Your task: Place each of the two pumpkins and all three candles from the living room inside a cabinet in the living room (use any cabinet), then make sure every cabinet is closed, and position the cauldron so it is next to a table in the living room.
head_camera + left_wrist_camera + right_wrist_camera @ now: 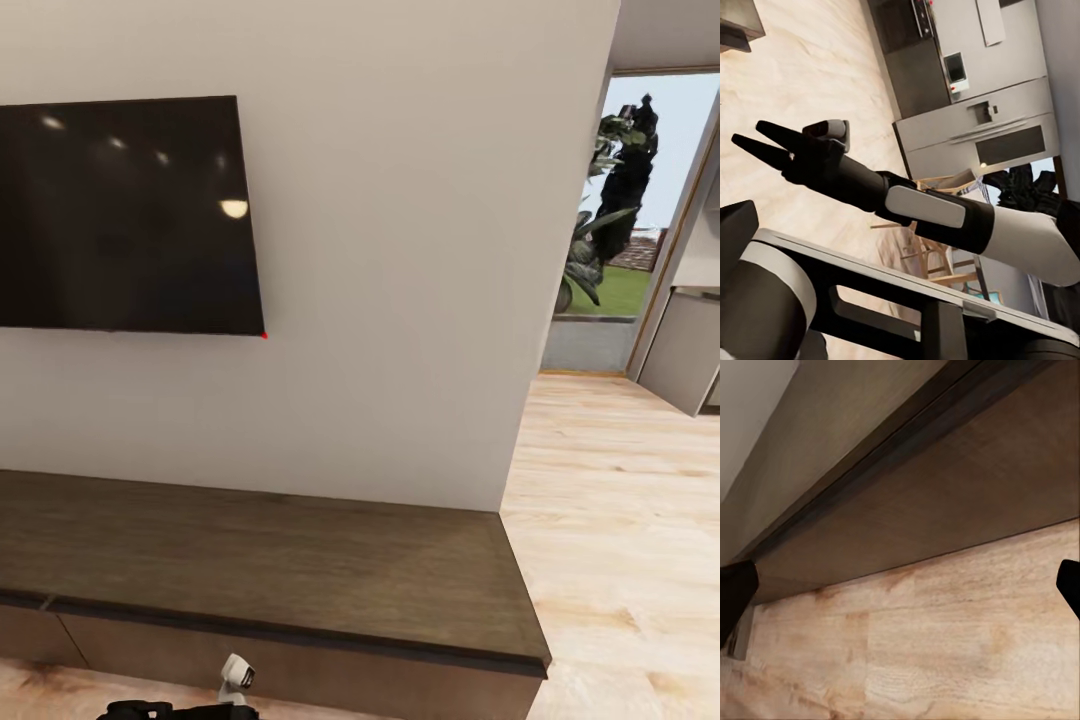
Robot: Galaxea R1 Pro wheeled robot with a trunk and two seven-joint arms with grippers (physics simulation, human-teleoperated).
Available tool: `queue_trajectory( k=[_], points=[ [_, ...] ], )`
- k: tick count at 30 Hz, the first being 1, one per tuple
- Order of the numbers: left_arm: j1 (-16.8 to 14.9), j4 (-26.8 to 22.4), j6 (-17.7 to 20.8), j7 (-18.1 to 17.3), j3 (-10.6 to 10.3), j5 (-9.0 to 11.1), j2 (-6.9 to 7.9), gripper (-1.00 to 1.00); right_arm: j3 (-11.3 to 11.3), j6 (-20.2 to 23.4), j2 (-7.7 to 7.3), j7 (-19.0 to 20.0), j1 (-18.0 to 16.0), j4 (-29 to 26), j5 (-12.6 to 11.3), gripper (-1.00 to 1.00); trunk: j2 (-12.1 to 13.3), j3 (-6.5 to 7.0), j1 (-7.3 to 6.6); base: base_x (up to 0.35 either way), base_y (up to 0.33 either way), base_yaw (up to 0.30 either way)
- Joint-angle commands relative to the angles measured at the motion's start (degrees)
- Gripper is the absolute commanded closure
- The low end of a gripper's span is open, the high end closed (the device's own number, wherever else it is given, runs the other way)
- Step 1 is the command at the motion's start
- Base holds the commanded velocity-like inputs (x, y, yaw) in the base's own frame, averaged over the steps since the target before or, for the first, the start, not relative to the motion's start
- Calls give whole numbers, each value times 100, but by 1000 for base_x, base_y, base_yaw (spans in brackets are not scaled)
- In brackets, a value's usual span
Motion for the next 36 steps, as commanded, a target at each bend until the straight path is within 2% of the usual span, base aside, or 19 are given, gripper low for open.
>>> queue_trajectory(
  k=[1,7,12,16,19,25,29,36],
  points=[
    [-2,-1,56,-3,-4,3,1,-100,-3,-11,-1,50,-4,9,-27,-100,-3,-6,-1,0,0,0],
    [3,-10,7,8,-26,-1,-30,-100,2,-14,3,76,-4,19,-33,-100,-3,-6,-1,-27,0,0],
    [6,-1,-7,41,-82,-12,-54,-100,0,-21,1,107,-4,40,-52,-100,-3,-6,-1,-242,0,0],
    [6,0,-9,53,-122,-38,-157,-100,-3,-26,-1,107,-4,42,-64,-100,-3,-6,-1,-78,-32,0],
    [6,0,-9,51,-131,-43,-181,-100,-3,-12,-1,104,-4,39,-65,-100,-3,-6,-1,-17,-37,0],
    [6,0,-9,54,-135,-49,-193,-100,-13,44,-6,73,-4,-6,-85,-100,-3,-6,-1,-3,-6,0],
    [6,0,-9,55,-136,-49,-193,-100,-49,283,-56,57,-4,-73,-255,-100,-3,-6,-1,0,0,0],
    [6,3,-9,55,-136,-49,-193,-100,-79,260,-48,24,-4,-89,-268,-100,-3,-6,-1,-20,-3,0]
  ],
)
